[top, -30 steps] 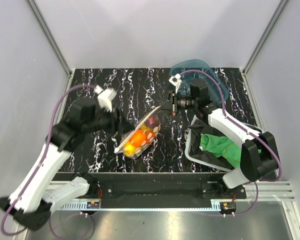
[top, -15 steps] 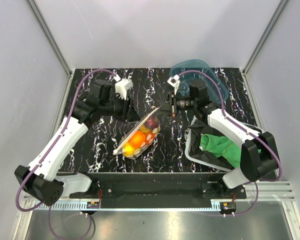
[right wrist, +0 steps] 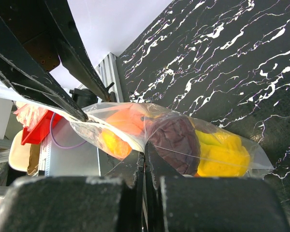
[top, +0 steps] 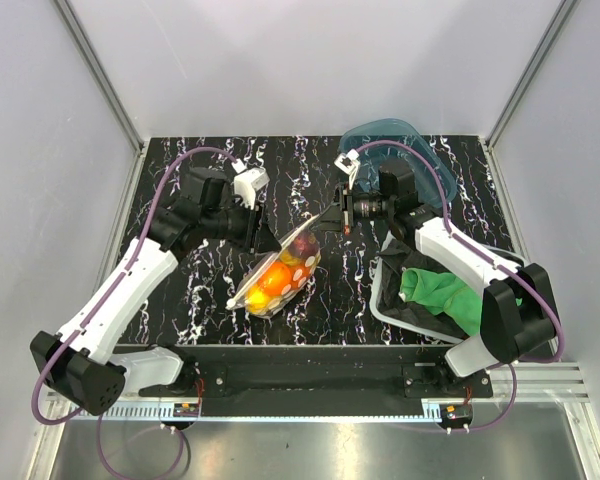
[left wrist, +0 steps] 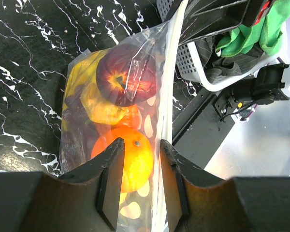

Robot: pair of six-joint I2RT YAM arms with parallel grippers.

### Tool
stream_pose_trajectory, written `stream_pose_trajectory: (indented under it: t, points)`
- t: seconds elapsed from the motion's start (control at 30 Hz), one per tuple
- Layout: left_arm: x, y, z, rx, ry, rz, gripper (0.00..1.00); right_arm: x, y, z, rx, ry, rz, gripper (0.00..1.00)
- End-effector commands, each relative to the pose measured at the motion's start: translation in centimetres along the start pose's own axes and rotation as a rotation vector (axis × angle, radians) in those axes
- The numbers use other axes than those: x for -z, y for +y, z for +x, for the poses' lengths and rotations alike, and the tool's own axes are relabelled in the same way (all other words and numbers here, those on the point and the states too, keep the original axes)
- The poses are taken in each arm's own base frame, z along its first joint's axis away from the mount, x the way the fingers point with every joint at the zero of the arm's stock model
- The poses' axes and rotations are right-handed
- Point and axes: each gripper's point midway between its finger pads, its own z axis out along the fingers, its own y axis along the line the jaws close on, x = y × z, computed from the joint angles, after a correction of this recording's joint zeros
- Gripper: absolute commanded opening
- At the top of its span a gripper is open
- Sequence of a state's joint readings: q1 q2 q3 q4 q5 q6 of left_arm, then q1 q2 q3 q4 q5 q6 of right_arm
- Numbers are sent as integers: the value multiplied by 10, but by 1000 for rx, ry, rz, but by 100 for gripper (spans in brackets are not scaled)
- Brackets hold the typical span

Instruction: Open the zip-top bag and remove the fake food

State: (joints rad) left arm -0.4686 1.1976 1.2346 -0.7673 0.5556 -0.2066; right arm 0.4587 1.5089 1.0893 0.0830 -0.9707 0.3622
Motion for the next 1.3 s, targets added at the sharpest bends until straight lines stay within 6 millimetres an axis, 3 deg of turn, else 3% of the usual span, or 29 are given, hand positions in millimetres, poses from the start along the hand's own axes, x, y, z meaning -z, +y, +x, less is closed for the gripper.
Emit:
stream_pose_trajectory:
  t: [0.0,0.3,0.37,0.47,0.5,0.53,0.67,0.73,0.77,0.83,0.87,0.93,1.1,1.2,1.27]
  points:
    - [2,-6,-3,-45,-28,36,38,0,13,-12,67,-20,-42,0]
    - [-17,0,20,-6,40,29,41,-4,14,-19,29,-33,-62,0]
    - [-21,3,22,13,52,21,35,-6,13,-20,6,-34,-60,0]
    - [-21,3,16,43,33,4,8,-7,6,-19,-48,-24,-14,0]
    - [-20,0,9,49,17,5,3,-6,6,-26,-55,-25,6,3]
    - [-20,-2,5,87,4,5,0,-5,0,-17,-120,8,57,17]
    - [-18,-18,-22,178,-72,49,0,8,-7,-17,-224,25,220,45]
    - [-20,-22,-28,236,-95,63,0,20,-19,-3,-296,63,354,54]
    - [-21,-24,-34,244,-118,76,0,24,-18,-4,-298,67,382,63]
    - [-27,-27,-36,290,-128,91,0,38,-24,6,-320,100,481,68]
    - [-31,-26,-35,301,-139,89,0,42,-22,2,-308,99,506,70]
    - [-37,-24,-33,343,-149,71,0,56,-22,6,-292,124,578,71]
    - [-45,-21,-32,377,-183,39,0,78,3,-25,-160,66,651,73]
    - [-47,-25,-35,378,-192,42,0,71,18,-29,-117,76,628,72]
    - [-49,-24,-36,383,-190,37,0,57,34,-25,-90,99,580,60]
